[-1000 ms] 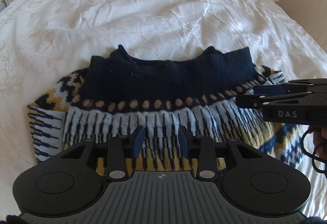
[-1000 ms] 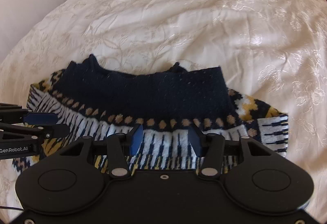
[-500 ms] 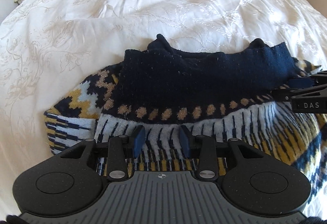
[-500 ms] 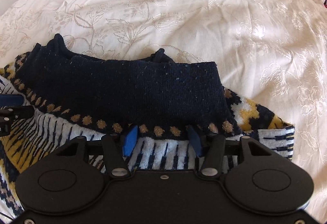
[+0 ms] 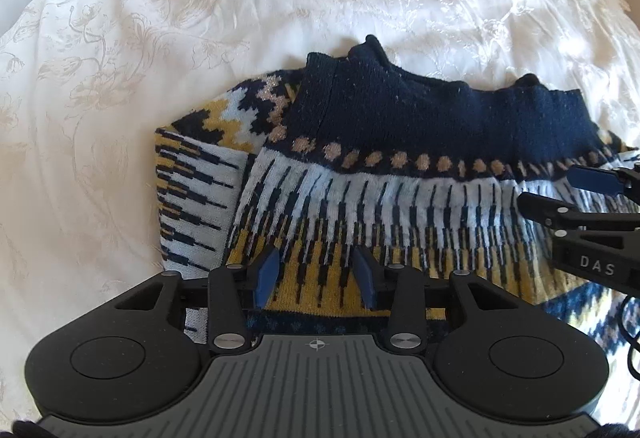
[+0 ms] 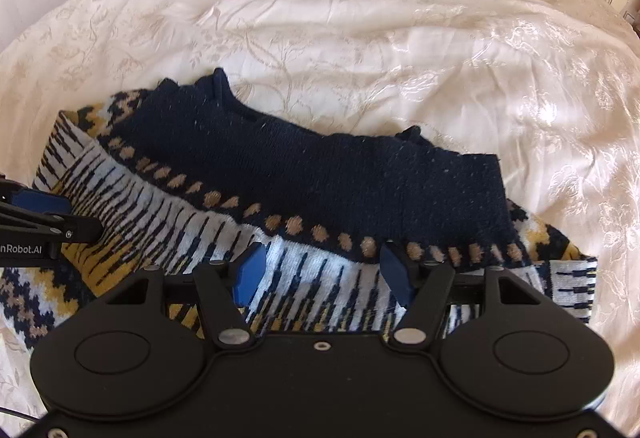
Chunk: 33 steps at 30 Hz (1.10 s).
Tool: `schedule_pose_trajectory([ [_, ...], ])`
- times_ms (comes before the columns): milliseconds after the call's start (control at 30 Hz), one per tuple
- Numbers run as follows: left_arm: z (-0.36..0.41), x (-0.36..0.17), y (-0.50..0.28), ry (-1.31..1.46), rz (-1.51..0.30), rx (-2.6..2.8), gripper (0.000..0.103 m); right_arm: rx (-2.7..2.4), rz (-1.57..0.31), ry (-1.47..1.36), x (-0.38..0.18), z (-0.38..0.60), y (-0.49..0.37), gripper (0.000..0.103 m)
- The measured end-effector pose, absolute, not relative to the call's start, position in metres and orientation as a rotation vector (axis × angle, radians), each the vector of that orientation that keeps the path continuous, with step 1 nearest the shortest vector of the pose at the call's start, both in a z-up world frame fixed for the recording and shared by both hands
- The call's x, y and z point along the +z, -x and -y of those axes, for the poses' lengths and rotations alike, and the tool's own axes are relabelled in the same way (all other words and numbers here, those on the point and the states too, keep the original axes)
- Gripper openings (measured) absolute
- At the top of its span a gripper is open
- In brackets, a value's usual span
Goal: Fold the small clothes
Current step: 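Smooth the folded hem flat with both open grippers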
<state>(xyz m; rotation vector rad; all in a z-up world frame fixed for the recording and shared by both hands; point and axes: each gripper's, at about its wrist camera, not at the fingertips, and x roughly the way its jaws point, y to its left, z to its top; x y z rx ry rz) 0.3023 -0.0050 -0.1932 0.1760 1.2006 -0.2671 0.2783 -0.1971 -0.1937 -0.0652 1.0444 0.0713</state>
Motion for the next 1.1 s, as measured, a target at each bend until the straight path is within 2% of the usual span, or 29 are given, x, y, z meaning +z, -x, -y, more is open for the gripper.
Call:
schedule_pose_trajectory([
  [200,0.013,-0.202,-0.307,-0.215,-1.235,-0.26,0.049,0.019,-1.118,0.036,-0.213,0.2,-0.292,0.073],
  [367,0.019,-0.208,-0.313,-0.226,-1.248,-0.255,0.055,0.006,-1.135,0.038,-0.223,0.203,-0.301,0.088],
  [433,0.018,-0.21,-0.315,-0.207,-1.25,-0.258,0.058,0.002,-1.137,0.032,-0.226,0.204,-0.303,0.091],
  [567,0.016,-0.211,-0.316,-0.172,-1.261,-0.298,0.078,-0.009,-1.134,0.02,-0.23,0.205,-0.306,0.098],
  [633,0.019,-0.214,-0.317,-0.186,-1.267,-0.314,0.083,-0.015,-1.136,0.02,-0.232,0.207,-0.31,0.101],
  [867,0.031,-0.22,-0.315,-0.197,-1.268,-0.305,0.096,0.003,-1.154,-0.019,-0.235,0.216,-0.323,0.102],
  [1100,0.041,-0.225,-0.31,-0.208,-1.255,-0.297,0.098,-0.034,-1.073,0.03,-0.199,0.227,-0.299,0.102],
])
